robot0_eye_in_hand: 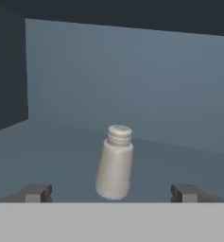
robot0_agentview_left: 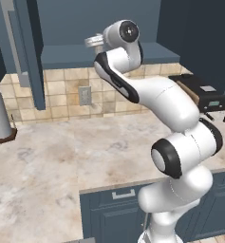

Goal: Retrieve the shaker from the cabinet and place it next the steak on a plate on the dining table.

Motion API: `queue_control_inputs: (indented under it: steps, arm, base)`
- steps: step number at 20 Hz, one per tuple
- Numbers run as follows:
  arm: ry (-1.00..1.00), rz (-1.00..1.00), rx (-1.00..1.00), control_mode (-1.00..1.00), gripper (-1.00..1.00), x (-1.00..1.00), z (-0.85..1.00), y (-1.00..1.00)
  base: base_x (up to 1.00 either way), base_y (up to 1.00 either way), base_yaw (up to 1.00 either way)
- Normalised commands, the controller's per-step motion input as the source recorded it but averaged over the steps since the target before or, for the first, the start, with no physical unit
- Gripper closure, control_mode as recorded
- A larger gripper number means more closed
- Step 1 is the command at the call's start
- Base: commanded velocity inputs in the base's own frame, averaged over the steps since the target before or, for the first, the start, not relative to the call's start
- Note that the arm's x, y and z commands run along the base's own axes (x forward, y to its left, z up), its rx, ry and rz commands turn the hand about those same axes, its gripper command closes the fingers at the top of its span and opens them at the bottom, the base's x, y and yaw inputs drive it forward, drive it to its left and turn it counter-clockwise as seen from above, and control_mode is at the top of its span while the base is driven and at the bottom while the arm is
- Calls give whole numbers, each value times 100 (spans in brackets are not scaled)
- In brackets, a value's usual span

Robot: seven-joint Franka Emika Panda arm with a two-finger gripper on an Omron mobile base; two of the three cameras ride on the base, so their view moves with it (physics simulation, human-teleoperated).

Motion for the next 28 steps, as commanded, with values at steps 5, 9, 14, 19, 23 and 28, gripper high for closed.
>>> queue_control_inputs:
  steps: [5, 9, 14, 19, 23, 28]
  arm:
    - [0, -8, 12, -100, -100, 22, -4, 4]
    - [1, -10, 11, -100, -100, 26, 0, 0]
    - [2, -5, 2, -100, -100, 22, 0, 1]
    - [0, -1, 0, -100, -100, 29, 0, 15]
    - [0, 0, 0, -100, -100, 28, 0, 0]
    - [0, 0, 0, -100, -100, 28, 0, 0]
  base:
    - [0, 0, 0]
    - [0, 0, 0]
    - [0, 0, 0]
    - [0, 0, 0]
    - [0, 0, 0]
    - [0, 0, 0]
